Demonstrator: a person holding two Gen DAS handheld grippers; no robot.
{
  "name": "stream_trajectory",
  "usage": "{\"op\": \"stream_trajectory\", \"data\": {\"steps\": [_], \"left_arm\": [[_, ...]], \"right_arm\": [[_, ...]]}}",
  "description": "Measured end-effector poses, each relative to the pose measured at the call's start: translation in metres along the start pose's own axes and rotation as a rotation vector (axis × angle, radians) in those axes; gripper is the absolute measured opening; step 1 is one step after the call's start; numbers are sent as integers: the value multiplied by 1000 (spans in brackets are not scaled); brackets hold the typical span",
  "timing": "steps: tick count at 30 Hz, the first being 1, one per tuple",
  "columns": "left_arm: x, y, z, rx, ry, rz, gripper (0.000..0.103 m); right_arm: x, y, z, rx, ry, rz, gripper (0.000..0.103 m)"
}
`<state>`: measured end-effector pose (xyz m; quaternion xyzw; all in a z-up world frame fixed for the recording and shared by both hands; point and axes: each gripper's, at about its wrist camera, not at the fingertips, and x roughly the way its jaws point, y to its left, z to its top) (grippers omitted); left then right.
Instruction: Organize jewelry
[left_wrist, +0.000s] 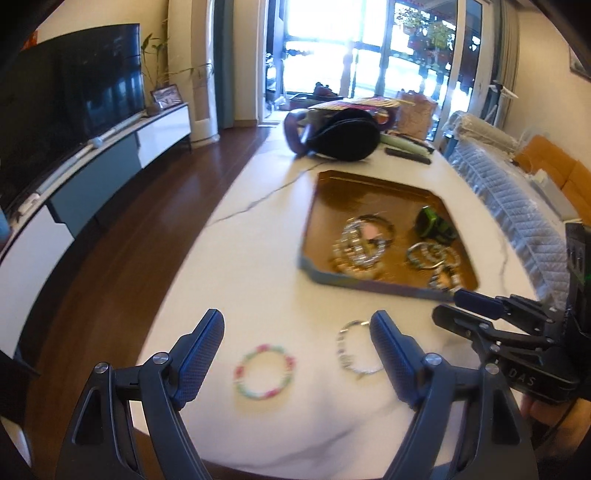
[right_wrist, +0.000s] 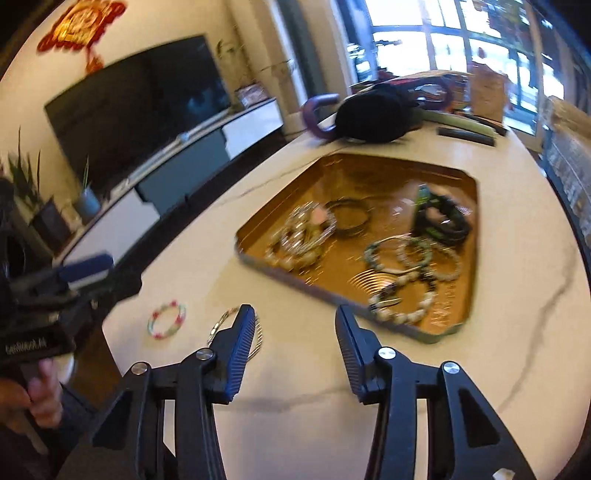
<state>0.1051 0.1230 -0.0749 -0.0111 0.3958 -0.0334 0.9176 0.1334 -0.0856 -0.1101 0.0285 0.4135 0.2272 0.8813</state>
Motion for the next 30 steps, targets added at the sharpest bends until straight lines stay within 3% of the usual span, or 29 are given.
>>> {"op": "stream_trajectory", "data": {"steps": [4, 7, 11, 19, 21, 23, 24, 30], "left_arm": [[16, 11, -9, 13, 39, -51, 68], [24, 9, -17, 85, 43, -1, 60], [40, 13, -28, 113, 102, -15, 49], [55, 30, -36, 53, 167, -82, 46], [57, 36, -36, 13, 176, -120, 33], [59, 36, -35, 32, 188, -95, 11], [58, 34, -33, 44, 187, -91, 9], [58, 17, -33, 43, 196, -163, 7]], "right_arm": [[15, 13, -5, -45, 39, -2, 31], [27, 18, -8, -71, 65, -13, 27], [40, 22, -11, -86, 97, -7, 24], [54, 40, -11, -193, 125, -44, 24], [55, 46, -12, -240, 122, -84, 18], [55, 48, -13, -262, 110, -106, 6], [55, 47, -13, -255, 106, -118, 5], [46, 33, -17, -226, 100, -130, 2]]}}
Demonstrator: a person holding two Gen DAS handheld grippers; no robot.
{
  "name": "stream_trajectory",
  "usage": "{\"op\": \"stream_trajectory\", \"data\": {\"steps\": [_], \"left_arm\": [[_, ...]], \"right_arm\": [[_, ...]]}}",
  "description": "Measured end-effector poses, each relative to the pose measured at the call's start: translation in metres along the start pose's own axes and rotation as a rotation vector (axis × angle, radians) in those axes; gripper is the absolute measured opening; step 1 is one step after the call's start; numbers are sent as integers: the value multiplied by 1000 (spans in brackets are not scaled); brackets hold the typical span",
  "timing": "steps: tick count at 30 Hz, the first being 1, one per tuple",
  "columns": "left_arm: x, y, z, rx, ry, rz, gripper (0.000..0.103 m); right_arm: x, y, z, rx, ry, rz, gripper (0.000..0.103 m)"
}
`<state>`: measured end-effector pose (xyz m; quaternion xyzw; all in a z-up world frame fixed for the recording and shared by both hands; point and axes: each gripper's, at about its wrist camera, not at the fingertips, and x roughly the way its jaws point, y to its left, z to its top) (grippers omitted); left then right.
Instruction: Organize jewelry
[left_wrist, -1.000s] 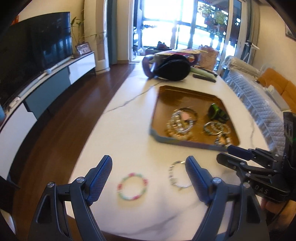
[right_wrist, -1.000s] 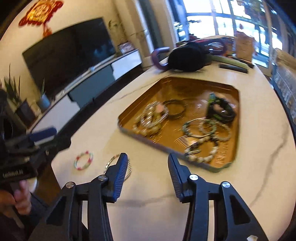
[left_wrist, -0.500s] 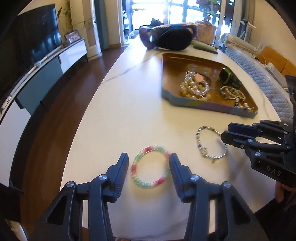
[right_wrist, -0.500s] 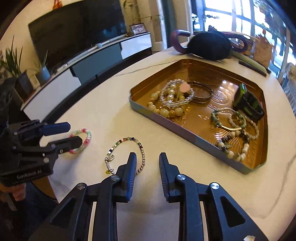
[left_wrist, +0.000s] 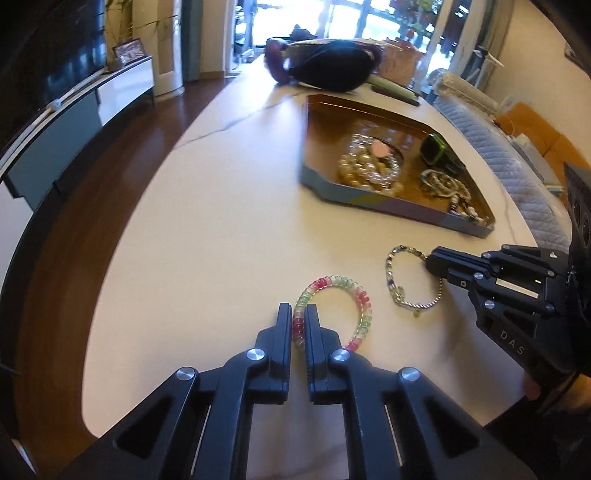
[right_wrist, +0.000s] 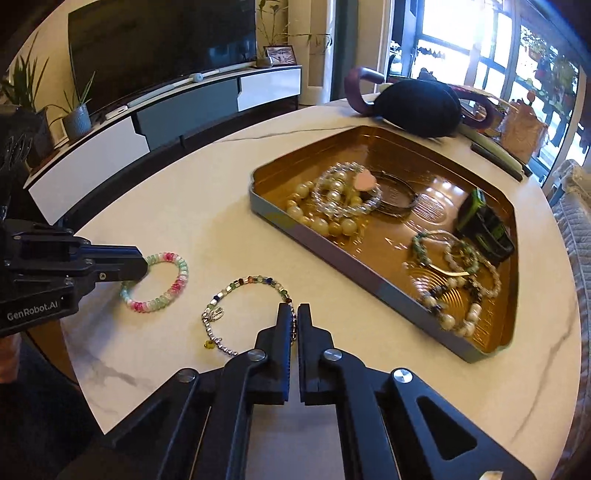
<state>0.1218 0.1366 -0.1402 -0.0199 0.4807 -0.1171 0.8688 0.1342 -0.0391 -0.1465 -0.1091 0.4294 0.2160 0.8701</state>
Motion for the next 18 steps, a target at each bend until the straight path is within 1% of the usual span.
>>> {"op": "stream_trajectory", "data": {"steps": [5, 7, 10, 12, 14, 16, 18], "left_arm": [[-4, -17, 7, 20, -34, -30, 7], [-11, -22, 12, 16, -56, -58, 7], [-15, -30, 17, 27, -78, -59, 7], [-13, -35, 19, 33, -73, -74, 7], [-11, -37, 19, 43, -67, -69, 7], [-8, -37, 18, 47, -55, -53, 7], [-3, -35, 15, 54, -34, -29, 10]], "right_arm": [[-14, -13, -5, 33, -22, -12, 2], [-27, -22, -7, 51, -44, -17, 2], [-43, -29, -7, 59, -78, -29, 2], [-52, -34, -6, 66, -96, -31, 2], [-57, -37, -5, 68, -106, -36, 2], [-57, -40, -7, 69, -99, -38, 2], [-49, -42, -11, 67, -66, -28, 2]]}}
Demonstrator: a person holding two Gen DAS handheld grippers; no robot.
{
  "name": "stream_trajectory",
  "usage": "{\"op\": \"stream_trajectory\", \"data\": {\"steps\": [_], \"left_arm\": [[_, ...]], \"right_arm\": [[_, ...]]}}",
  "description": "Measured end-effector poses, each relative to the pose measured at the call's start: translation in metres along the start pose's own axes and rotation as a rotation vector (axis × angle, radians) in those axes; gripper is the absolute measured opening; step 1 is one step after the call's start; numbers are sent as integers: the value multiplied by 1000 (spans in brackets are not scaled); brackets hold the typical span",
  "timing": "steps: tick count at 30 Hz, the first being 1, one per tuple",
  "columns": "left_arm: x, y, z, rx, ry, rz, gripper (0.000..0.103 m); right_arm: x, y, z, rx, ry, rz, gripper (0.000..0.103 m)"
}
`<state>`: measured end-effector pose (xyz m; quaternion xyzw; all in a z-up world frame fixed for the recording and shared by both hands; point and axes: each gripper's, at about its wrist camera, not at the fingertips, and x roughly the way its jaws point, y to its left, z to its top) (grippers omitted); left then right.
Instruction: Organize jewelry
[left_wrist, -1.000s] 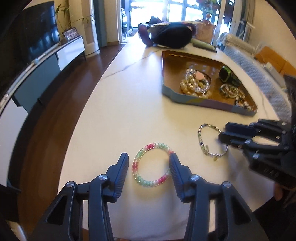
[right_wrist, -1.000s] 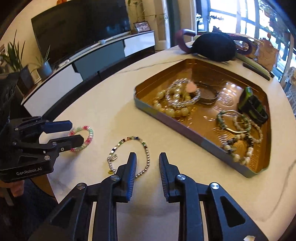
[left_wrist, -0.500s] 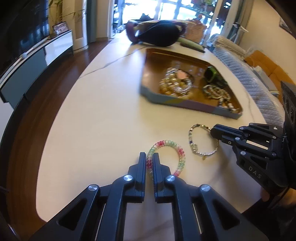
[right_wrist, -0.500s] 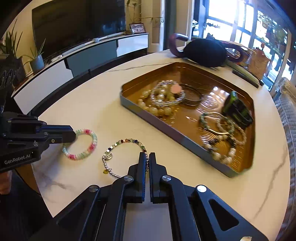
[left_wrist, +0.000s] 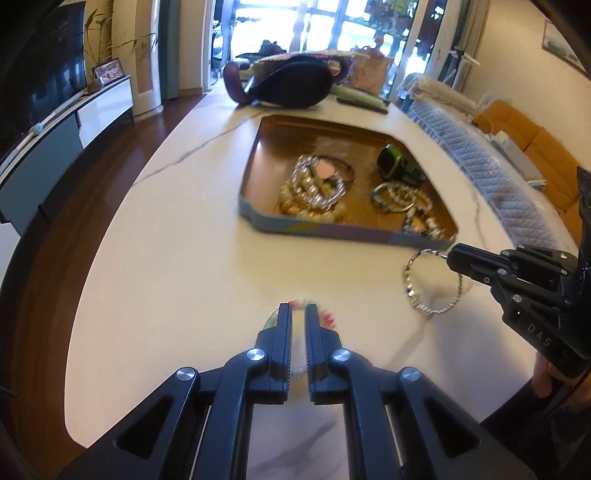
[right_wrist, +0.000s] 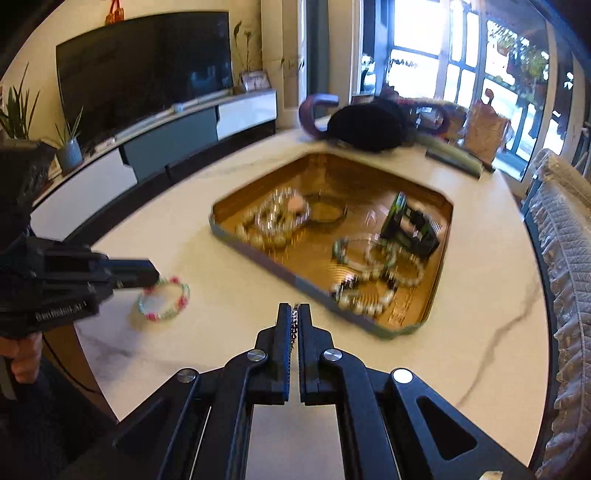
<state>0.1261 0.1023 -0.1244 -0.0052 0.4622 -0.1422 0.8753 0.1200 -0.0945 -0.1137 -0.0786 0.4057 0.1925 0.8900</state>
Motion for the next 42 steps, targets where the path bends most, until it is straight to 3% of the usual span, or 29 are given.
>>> {"op": "stream_trajectory", "data": {"steps": [4, 6, 8, 10, 13, 16, 18, 20, 22, 24, 25, 29, 42], "left_arm": [[9, 0, -7, 20, 35, 56, 20], [8, -1, -7, 26, 27, 67, 29], [9, -2, -8, 33, 28, 68, 47], [12, -3, -7, 37, 33, 69, 55], [17, -2, -7, 34, 37, 46, 57], [19, 2, -5, 27, 40, -1, 53], [19, 3, -3, 26, 48, -21, 40], [20, 4, -2, 30, 56, -1, 13], [20, 1, -2, 52, 56, 16, 8], [20, 1, -3, 40, 58, -2, 7], [20, 1, -3, 35, 58, -5, 6], [16, -3, 0, 21, 50, -45, 6], [-8, -9, 14, -3, -34, -54, 6]], "right_arm": [[12, -7, -11, 9, 46, 7, 2], [13, -12, -13, 20, 51, 19, 3], [14, -15, -15, 34, 54, 29, 3], [15, -17, -17, 41, 59, 38, 6], [19, -20, -18, 58, 70, 40, 10], [25, -19, -17, 59, 77, 47, 20], [29, -16, -17, 45, 81, 33, 31], [32, -13, -17, 18, 74, 23, 39], [34, -7, -18, -31, 63, -2, 37], [34, -7, -15, -31, 66, 8, 20], [35, -7, -13, -35, 74, -6, 3], [34, -15, -12, 17, 76, 28, 2], [-3, -14, 0, 7, -35, 21, 2]]}}
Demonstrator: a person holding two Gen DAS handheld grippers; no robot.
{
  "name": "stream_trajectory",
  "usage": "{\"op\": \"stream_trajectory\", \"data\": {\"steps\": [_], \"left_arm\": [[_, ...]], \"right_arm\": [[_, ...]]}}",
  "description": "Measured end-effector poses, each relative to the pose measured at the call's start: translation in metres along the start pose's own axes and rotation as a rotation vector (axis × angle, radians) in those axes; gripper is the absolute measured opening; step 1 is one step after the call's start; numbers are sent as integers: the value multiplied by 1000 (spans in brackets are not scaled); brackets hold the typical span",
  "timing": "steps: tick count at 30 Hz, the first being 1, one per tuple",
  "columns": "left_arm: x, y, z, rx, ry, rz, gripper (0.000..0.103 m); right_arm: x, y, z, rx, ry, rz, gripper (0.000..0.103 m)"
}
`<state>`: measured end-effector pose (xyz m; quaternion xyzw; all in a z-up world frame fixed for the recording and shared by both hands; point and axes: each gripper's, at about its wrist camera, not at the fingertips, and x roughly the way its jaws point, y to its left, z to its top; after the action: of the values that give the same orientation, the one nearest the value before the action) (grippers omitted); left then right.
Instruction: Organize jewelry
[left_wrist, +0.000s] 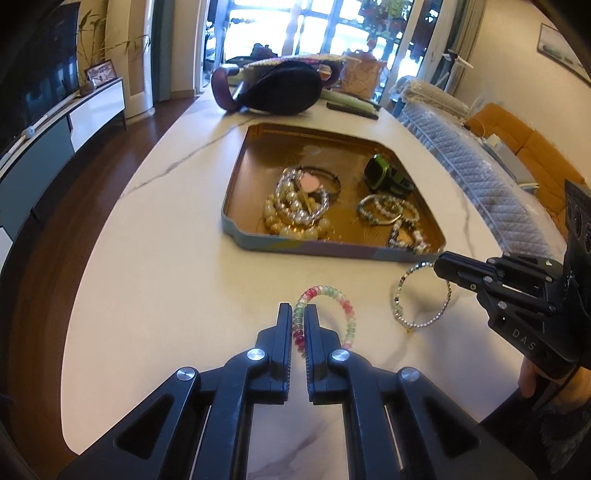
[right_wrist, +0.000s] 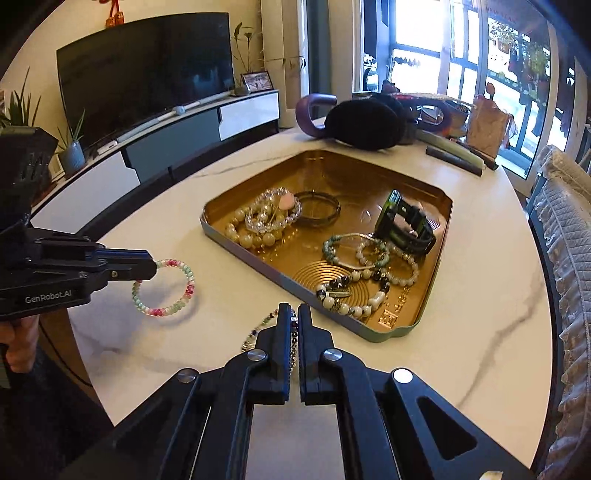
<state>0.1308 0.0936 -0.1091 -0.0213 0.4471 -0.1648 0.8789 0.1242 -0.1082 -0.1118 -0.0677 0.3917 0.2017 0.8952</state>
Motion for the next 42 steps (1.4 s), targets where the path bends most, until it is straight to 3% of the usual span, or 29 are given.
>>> {"op": "stream_trajectory", "data": {"steps": [17, 28, 34, 42], "left_arm": [[-19, -38, 29, 63, -114, -2, 6], [-44, -57, 81, 87, -265, -99, 6], [-36, -57, 100, 95, -290, -128, 6], [1, -59, 112, 127, -260, -116, 6]], "right_arm": [[-51, -14, 33, 30, -151, 8, 2], [-78, -30, 74, 53, -270, 17, 2], [-82, -40, 91, 40, -315, -2, 2], [-61, -51, 99, 36, -284, -1, 2]]}}
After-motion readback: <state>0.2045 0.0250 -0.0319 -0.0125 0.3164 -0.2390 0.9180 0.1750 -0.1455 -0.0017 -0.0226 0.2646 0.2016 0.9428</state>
